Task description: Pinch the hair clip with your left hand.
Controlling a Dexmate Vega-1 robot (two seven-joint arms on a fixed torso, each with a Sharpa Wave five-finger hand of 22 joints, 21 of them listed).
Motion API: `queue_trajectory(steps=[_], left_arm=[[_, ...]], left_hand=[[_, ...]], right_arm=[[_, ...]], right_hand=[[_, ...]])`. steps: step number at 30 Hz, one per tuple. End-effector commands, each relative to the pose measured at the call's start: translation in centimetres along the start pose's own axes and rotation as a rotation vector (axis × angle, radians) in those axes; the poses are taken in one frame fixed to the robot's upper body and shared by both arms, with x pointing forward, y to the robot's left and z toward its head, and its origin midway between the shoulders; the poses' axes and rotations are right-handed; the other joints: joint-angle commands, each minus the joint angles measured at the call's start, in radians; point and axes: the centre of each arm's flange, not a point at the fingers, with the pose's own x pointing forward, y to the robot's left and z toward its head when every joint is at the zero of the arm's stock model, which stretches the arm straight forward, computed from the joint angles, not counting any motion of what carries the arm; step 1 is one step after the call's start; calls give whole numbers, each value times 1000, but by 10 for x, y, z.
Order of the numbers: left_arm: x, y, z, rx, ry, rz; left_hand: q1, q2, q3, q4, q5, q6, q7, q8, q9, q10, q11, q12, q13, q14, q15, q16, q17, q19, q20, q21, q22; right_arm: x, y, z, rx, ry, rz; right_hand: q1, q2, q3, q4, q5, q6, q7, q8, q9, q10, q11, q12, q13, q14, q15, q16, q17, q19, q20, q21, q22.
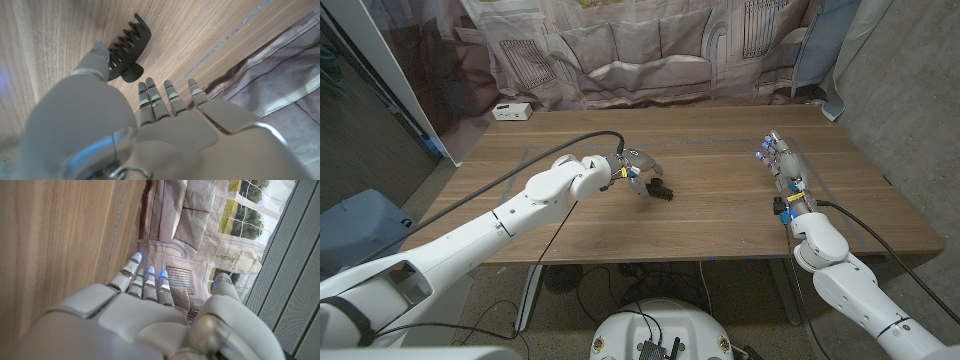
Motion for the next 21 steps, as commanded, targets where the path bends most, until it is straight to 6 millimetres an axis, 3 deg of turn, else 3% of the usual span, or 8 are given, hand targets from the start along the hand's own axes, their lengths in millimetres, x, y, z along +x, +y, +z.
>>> queue_trajectory(steps=[1, 21], left_arm=[[8, -7, 1, -38, 0, -1], [13, -2, 7, -63, -3, 20]], left_hand=[[20, 7, 5, -9, -4, 31, -2, 12, 3, 29, -8, 11, 1, 27, -33, 8, 0, 17, 2, 11, 5], [64, 33, 20, -19, -10, 70, -14, 14, 3, 72, -23, 19, -2, 64, -47, 11, -1, 46, 2, 16, 5]], right_arm=[[1, -1, -1, -5, 3, -8], [3, -3, -3, -1, 9, -3]], right_hand=[[12, 2, 4, 1, 0, 15, -1, 4, 2, 10, 0, -1, 6, 10, -1, 4, 2, 2, 9, -3, 3], [12, 2, 3, 1, 0, 23, -2, 5, 2, 19, 1, 0, 6, 19, -2, 6, 2, 4, 13, -3, 3]])
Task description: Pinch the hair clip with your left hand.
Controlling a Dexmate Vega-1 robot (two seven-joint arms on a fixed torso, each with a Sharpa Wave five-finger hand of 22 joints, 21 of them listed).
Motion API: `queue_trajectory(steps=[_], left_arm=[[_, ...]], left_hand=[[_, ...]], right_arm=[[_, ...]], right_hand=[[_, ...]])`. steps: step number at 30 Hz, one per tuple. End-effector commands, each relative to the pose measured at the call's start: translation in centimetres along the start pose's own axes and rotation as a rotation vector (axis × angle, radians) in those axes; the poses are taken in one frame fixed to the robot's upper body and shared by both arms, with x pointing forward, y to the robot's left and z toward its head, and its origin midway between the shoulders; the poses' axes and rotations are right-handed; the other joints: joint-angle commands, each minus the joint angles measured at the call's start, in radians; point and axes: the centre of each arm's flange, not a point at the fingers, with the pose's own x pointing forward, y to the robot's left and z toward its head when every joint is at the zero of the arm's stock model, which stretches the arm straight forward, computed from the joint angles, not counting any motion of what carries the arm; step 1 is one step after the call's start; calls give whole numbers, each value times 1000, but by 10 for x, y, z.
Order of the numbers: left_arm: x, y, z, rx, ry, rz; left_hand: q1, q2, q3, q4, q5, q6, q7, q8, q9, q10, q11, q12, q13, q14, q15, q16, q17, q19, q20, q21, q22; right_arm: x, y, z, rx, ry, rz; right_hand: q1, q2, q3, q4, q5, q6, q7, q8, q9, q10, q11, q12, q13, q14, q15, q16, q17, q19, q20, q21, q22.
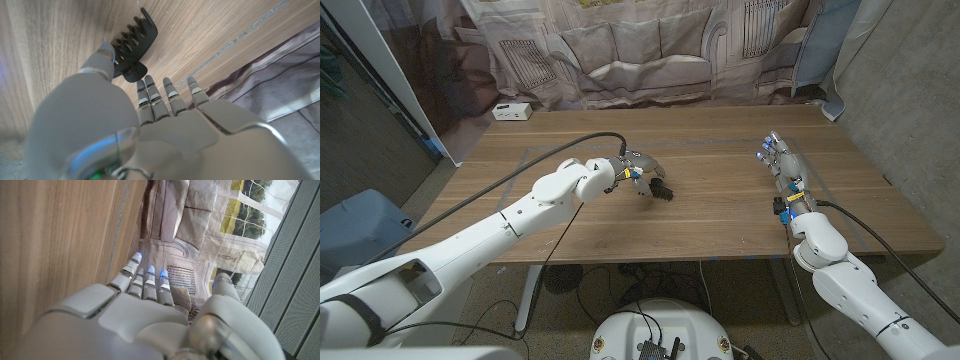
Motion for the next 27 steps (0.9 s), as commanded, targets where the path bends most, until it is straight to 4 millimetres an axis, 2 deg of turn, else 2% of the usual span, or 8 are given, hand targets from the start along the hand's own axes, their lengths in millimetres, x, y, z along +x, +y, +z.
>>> queue_trajectory(steps=[1, 17, 27], left_arm=[[1, 5, 4, -5, -9, 11], [4, 8, 1, -3, 1, 5], [4, 8, 2, -20, 3, 0]], left_hand=[[15, 3, 7, -2, -4, 16, -3, 7, 3, 17, 0, 8, 2, 13, -47, 7, -1, 11, 2, 8, 5], [33, 17, 5, 3, -15, 111, 7, 24, 4, 110, -2, 30, 1, 66, -53, 11, -1, 43, 3, 10, 5], [40, 21, 4, 2, -18, 135, 10, 25, 4, 130, 2, 32, 1, 82, -55, 11, -2, 56, 4, 12, 5]], right_arm=[[1, -1, 0, 1, 2, 3], [2, -2, -3, 8, 12, 0], [2, -3, -3, 8, 12, 1]], right_hand=[[12, 2, 3, 1, 0, 8, 3, 5, 2, 10, -1, 0, 6, 14, 0, 6, 2, 0, 9, -3, 3], [12, 1, 3, 2, 0, 12, 1, 5, 2, 15, -1, 0, 6, 16, 1, 6, 3, 0, 11, -3, 3], [12, 1, 2, 2, 0, 15, 2, 5, 2, 17, 0, 0, 6, 17, 1, 5, 3, 0, 13, -3, 3]])
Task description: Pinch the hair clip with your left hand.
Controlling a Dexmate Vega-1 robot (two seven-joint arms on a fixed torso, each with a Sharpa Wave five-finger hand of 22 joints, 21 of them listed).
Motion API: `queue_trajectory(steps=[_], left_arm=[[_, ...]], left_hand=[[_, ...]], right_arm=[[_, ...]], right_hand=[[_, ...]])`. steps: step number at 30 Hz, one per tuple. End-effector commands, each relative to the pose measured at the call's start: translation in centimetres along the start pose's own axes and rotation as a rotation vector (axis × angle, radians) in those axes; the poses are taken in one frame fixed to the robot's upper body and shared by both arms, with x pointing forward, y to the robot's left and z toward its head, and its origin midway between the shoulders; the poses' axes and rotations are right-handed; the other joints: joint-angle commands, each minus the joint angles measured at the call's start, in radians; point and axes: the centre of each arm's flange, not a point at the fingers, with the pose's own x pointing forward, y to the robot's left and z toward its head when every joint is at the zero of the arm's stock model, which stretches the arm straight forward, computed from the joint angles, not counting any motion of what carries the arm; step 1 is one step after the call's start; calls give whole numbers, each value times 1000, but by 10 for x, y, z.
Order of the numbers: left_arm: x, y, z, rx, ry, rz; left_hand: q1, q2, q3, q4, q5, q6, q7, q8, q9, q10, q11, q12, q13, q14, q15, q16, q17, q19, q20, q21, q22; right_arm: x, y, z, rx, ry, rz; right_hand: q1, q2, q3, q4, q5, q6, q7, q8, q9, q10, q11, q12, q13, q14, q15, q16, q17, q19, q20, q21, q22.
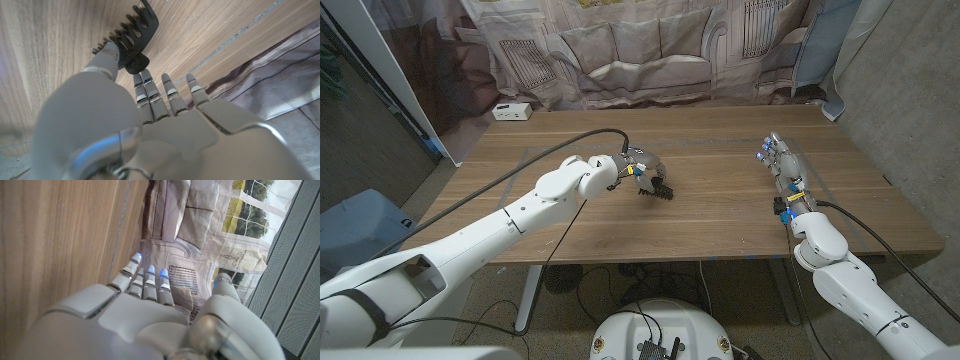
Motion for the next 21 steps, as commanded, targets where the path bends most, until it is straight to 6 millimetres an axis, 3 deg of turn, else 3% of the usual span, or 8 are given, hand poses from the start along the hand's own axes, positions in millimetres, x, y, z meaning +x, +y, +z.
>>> queue_trajectory(steps=[1, 11, 21], left_arm=[[1, 0, 0, -14, 5, -7], [0, -1, 1, -24, 8, -13], [0, -1, 3, -29, 3, -18]], left_hand=[[12, 0, 4, 2, -3, 8, 1, 5, 2, 12, 0, 5, 2, 11, -47, 7, 3, 8, 3, 5, 5], [4, -4, -5, 7, -6, 7, 21, -4, 2, 13, 21, 0, 3, 22, -25, 5, 2, 17, 5, 4, 6], [0, -5, -9, 9, -6, 16, 33, -5, 3, 29, 24, 2, 4, 32, -16, 4, 2, 23, 5, 4, 6]], right_arm=[[0, -1, -1, 1, 3, 0], [-1, -1, -1, 0, 3, 0], [-3, -3, 0, 0, 3, -4]], right_hand=[[12, 1, 2, 2, 0, 10, -4, 5, 2, 10, -1, 0, 6, 12, 3, 5, 3, 6, 7, -3, 3], [12, 1, 2, 2, 0, 12, -5, 5, 2, 12, -4, -1, 6, 12, 4, 5, 3, 5, 9, -4, 3], [12, 2, 2, 2, 0, 13, -5, 4, 2, 14, -3, -1, 6, 12, 4, 4, 4, 5, 10, -4, 3]])
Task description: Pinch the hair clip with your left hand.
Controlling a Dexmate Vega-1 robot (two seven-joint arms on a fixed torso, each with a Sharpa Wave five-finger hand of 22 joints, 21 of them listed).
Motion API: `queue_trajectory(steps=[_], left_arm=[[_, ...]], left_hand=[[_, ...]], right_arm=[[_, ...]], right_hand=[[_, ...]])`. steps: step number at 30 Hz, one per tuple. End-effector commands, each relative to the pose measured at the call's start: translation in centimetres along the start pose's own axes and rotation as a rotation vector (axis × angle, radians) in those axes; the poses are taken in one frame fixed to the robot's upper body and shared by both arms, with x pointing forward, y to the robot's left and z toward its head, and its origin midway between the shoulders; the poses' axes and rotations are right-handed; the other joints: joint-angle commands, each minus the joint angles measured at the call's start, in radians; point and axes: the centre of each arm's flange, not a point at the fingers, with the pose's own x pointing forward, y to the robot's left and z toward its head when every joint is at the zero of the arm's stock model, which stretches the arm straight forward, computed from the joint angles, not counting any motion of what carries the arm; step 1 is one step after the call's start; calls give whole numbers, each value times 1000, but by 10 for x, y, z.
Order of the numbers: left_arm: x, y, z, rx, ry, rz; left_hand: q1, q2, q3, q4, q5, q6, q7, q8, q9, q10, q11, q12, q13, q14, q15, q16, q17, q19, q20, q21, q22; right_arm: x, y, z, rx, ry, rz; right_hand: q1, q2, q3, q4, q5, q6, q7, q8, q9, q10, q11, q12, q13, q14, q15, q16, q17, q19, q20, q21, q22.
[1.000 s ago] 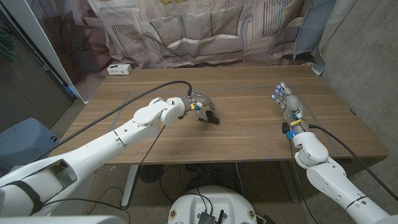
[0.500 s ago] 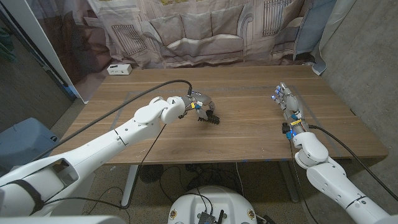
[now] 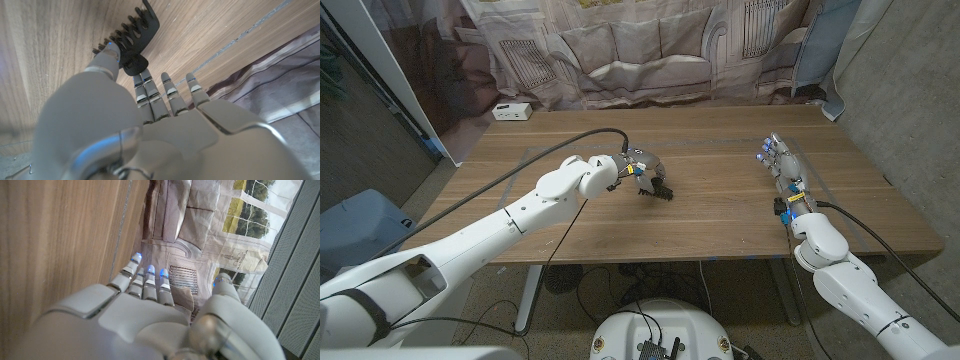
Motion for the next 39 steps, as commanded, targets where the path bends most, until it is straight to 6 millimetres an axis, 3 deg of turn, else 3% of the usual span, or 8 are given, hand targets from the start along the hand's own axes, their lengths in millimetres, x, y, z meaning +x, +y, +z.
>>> queue_trajectory(steps=[1, 18, 39], left_arm=[[0, -1, 3, -9, -4, -8], [-1, -3, 2, -13, 2, -9], [1, -1, -1, -41, -2, 6]], left_hand=[[-4, -9, -1, 1, -3, 6, 11, -1, 3, 9, 4, 2, 2, 11, -15, 4, 2, 9, 1, 4, 1], [0, -5, -2, 0, -2, 23, 18, -1, 3, 22, 8, 2, 3, 27, -1, 4, 2, 20, 1, 5, 2], [41, 28, 14, -10, 0, 77, 19, 5, 4, 83, 10, 15, 5, 60, -31, 5, 2, 48, 1, 8, 3]], right_arm=[[-2, -2, 2, 0, -3, -4], [-3, -2, 2, -2, 3, -4], [0, -1, 0, 2, 6, -10]], right_hand=[[12, 2, 2, 3, 0, 9, -1, 4, 2, 9, 3, -1, 6, 9, 0, 4, 4, 1, 6, -4, 3], [12, 2, 1, 3, 0, 11, -2, 3, 2, 9, 0, -3, 6, 9, 0, 3, 4, 0, 7, -4, 3], [12, 2, 0, 3, 0, 11, -3, 2, 2, 10, 0, -5, 7, 10, 1, 2, 4, -2, 11, -5, 3]])
